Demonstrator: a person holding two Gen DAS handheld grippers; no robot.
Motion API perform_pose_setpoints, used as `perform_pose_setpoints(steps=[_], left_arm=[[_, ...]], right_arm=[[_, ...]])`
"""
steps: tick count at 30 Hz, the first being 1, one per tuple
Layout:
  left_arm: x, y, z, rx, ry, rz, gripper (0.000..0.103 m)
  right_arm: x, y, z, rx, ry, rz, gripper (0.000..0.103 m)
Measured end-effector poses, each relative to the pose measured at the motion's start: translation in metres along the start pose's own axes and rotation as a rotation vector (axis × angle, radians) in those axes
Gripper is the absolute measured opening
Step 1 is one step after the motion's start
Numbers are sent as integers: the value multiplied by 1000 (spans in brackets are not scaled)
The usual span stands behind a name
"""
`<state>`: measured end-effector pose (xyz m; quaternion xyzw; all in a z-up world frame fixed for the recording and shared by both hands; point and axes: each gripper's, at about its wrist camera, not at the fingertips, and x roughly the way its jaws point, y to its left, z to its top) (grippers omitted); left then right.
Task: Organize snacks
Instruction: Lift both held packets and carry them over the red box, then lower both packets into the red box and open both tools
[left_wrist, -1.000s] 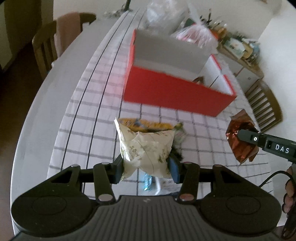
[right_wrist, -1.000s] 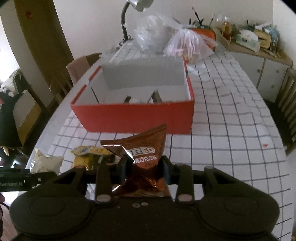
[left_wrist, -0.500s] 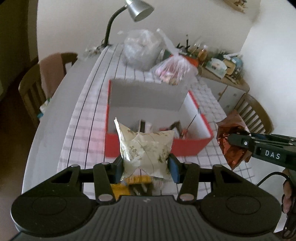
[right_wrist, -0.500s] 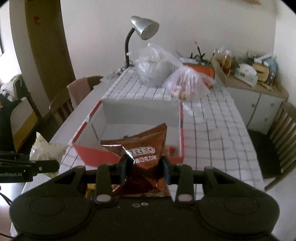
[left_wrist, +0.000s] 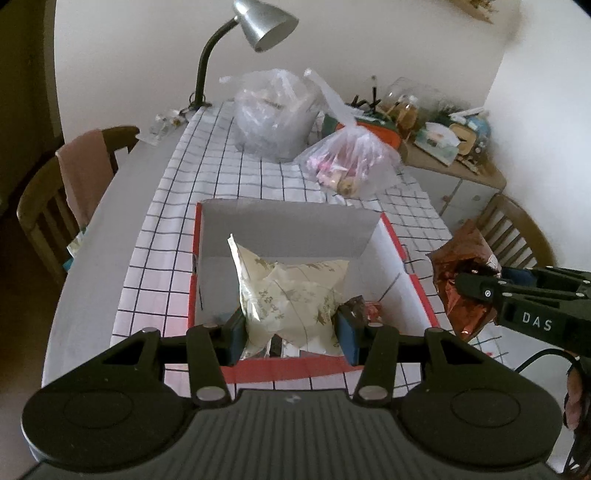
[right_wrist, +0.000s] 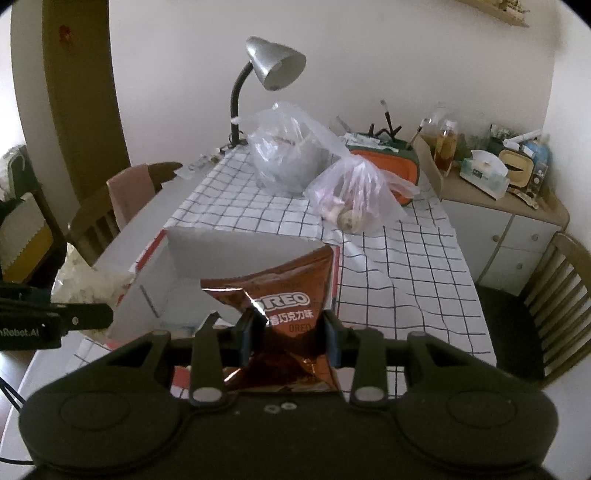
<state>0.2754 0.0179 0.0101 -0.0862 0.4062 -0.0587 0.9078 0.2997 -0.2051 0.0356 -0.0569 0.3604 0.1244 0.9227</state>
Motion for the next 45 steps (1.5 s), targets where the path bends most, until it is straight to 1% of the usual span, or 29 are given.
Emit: perform_pose_setpoints(steps=[6,14,22,26,28,36,38,40,45], left_arm=[[37,3,3,-7,58,29,49],[80,5,-4,5,134,76,49],[106,10,-9,23,183,106,49],[114,10,-13,29,202,115,49],[117,9,-14,35,212,116,49],[120,11,-16,33,219,116,51],[117,11,-15,30,212,118,52],[115,10,-15,20,209,121,59],[102,12,-16,17,189,110,60]], right_arm=[[38,1,-2,-11,47,4,36],[85,1,-9,-23,111,-2,36],[112,4,-17,-39,139,17,35],[121,4,-21,-26,155,25,30],[125,3,-24,-22,157,26,30],[121,1,-30,4,162,26,39],[118,0,-30,12,159,31,45],[114,1,-30,9,157,37,49],[101,5,-30,11,142,46,56]])
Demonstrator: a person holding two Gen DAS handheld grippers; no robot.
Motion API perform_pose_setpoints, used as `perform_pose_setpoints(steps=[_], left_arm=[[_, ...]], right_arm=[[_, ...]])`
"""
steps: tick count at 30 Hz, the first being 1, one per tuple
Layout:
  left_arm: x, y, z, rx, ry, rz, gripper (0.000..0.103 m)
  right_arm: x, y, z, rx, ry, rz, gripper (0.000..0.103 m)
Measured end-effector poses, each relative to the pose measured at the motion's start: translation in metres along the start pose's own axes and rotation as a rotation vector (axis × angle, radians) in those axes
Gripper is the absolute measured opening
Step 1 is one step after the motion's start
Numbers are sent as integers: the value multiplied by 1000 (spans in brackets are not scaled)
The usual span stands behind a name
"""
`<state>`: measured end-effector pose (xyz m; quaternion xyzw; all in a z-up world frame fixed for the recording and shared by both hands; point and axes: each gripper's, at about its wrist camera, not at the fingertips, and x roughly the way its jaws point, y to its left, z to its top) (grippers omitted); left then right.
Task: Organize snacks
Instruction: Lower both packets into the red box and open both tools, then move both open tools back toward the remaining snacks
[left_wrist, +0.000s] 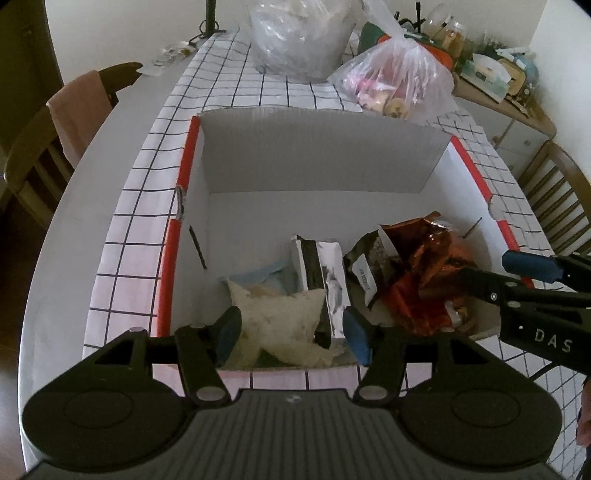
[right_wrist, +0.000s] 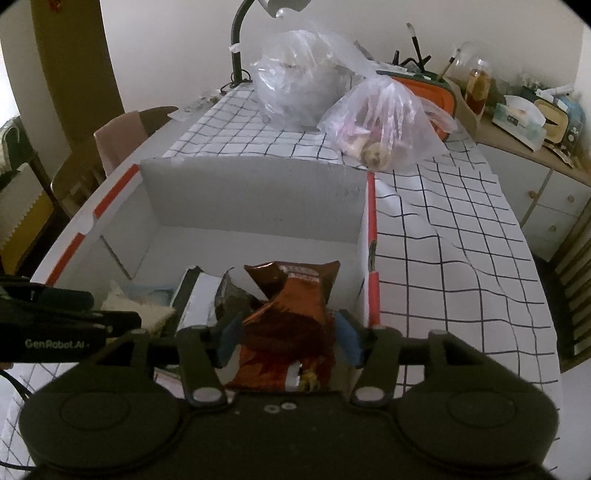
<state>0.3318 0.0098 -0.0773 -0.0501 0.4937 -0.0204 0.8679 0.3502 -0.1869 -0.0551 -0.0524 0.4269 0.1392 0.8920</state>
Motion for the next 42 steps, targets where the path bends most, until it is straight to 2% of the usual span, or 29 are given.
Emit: perform_pose_setpoints(steps=[5,9,25,32,42], left_arm=[[-17,1,-3,1,-26,-11,60],[-33,2,-6,-3,-52,-12,61],[-106,2,-27,17,-165,-57,71],[-133,2,-43,24,-199,-78,75],[-157,9,-65,3,-224,-121,82]], right_arm=[[-17,6,-1,2,-26,3,63],[-32,10,-2,3,-42,6,65],[-105,21,-14,27,-138,7,94],[-131,28,-25,26,-158,19,100],[-157,44,-40,8,-169,48,103]])
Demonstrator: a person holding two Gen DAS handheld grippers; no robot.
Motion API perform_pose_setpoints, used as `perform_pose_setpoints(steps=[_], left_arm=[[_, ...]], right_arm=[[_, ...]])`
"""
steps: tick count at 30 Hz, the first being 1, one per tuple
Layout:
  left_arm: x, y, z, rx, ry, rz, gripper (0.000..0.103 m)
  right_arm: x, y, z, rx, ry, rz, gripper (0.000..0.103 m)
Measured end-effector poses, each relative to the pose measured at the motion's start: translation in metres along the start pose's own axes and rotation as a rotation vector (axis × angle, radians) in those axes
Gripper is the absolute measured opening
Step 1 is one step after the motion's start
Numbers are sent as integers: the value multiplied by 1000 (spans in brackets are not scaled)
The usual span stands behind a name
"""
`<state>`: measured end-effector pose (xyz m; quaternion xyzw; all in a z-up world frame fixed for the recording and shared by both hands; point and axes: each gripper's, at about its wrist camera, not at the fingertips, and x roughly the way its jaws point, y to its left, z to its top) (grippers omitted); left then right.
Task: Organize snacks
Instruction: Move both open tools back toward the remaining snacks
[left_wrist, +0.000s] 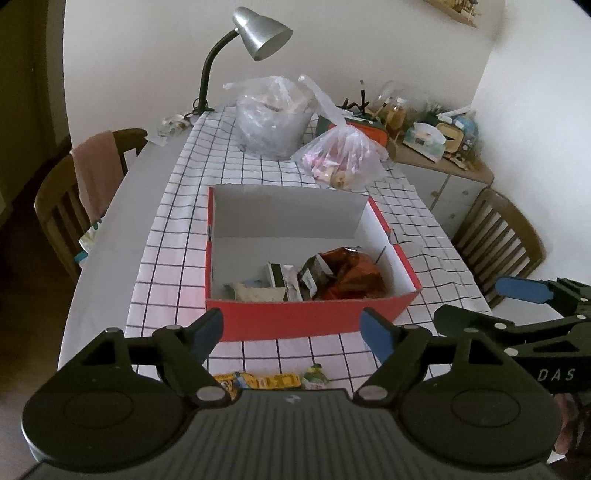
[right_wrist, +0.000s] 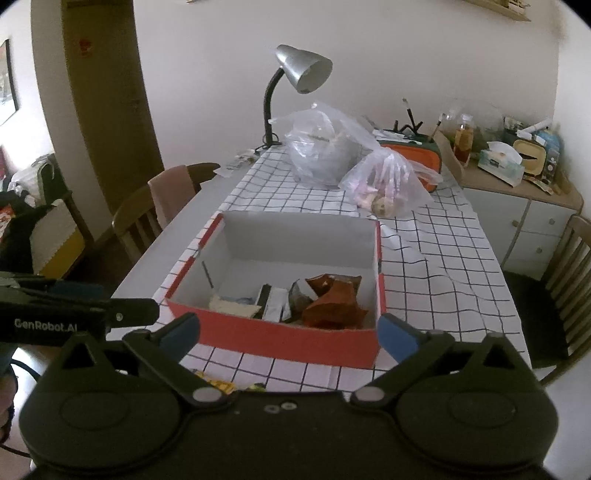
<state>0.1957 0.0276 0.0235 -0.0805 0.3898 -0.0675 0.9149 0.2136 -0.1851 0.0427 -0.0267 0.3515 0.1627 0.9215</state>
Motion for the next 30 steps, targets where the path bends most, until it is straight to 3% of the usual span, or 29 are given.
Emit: perform_pose_setpoints(steps=[4,9,16,30], left_arm=[[-8,4,-10,-18,-1,-22,84],[-12,12,-24,-45,7,-35,99],[-10,18,-49,-50,29,-1,100],[19,34,-114,-59,149,100,100]], right_arm=[[-7,6,-6,-7,-1,15,103],[-11,10,-15,-9,9,36,103],[-4,16,-38,-1,54,56,103],[28,25,-92,-5,191,81,102]])
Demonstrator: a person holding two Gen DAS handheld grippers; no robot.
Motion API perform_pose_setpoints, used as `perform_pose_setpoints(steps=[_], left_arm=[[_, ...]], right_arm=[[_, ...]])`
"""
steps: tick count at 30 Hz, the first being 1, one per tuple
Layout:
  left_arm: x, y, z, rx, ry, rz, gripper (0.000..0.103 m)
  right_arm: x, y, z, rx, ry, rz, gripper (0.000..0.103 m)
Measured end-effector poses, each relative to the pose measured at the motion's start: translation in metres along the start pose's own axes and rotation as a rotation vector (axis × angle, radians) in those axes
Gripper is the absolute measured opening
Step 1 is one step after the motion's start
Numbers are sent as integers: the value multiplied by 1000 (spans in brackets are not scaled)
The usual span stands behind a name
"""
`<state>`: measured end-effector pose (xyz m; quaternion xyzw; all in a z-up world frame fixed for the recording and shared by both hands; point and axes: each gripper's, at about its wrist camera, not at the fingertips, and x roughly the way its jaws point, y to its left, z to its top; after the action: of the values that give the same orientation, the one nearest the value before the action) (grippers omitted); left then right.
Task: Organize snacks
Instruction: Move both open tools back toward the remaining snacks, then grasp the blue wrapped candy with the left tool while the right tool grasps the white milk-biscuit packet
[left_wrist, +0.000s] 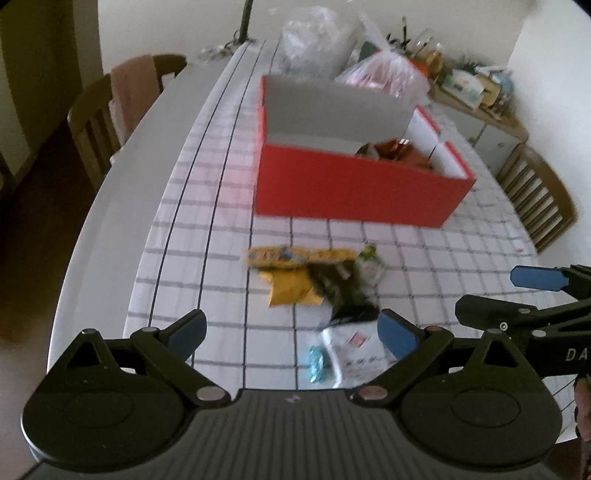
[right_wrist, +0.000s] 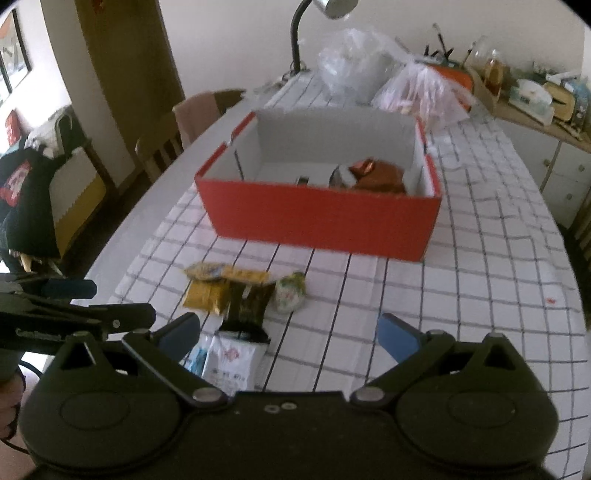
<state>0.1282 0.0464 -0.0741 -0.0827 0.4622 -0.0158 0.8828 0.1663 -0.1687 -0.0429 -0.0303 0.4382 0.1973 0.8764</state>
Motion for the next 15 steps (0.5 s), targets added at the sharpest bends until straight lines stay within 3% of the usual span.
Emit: perform_pose_setpoints(steps=[7,15], left_arm=[[11,15,-22,-23,19,79,100],[16,37,-38,-46,38,117,100]], right_arm=[[29,11,-15,-11,70,15,102],[65,26,-30,-44,147,16,100]])
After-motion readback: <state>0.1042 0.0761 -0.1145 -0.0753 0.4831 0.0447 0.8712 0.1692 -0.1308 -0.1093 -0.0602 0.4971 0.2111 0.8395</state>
